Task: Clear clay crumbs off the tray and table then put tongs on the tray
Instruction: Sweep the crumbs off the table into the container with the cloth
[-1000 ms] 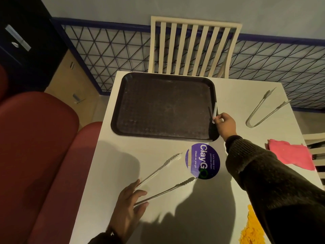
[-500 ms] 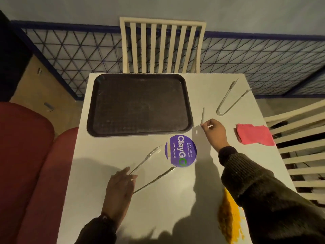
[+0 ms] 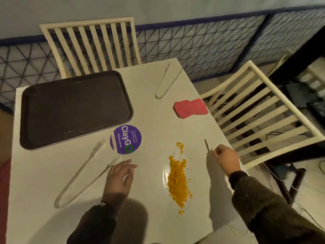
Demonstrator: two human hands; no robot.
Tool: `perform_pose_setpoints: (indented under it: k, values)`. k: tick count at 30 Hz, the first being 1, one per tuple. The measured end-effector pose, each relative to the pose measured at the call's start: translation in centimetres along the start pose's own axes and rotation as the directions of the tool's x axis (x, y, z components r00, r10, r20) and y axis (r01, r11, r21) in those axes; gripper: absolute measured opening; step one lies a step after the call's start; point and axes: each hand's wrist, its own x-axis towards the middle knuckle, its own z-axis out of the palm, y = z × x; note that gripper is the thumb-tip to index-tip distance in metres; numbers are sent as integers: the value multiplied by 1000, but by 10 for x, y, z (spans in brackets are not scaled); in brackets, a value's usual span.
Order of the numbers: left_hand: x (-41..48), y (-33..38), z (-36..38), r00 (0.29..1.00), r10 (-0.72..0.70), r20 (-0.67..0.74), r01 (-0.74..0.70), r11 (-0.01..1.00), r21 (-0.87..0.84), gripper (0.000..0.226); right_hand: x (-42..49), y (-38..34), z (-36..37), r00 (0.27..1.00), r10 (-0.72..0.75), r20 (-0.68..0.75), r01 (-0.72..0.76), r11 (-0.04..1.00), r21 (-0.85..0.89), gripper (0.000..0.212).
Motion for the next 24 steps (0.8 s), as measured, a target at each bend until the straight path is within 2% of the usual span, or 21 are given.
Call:
perform_pose_setpoints:
  k: [3, 8, 12, 17, 24]
  values:
    - [0, 28, 21, 995, -57, 78, 55, 998, 21, 29, 4, 18, -8, 1000, -1, -12, 1, 999, -45, 12]
    - [10, 65, 50, 986, -41, 160, 15, 988, 157, 24, 13, 27, -13, 999, -44, 25, 46, 994, -101, 13]
    - [33, 86, 66, 960, 7, 281, -69, 974, 213, 29, 12, 29, -14, 999, -43, 25, 42, 999, 18, 20]
    - [103, 119, 89, 906, 109, 408, -221, 946, 237, 34, -2, 29, -16, 996, 29, -86, -11, 980, 198, 25]
    - [225, 141, 160, 856, 207, 474, -371, 884, 284, 37, -31, 37, -5, 989, 130, -68, -97, 928, 361, 34]
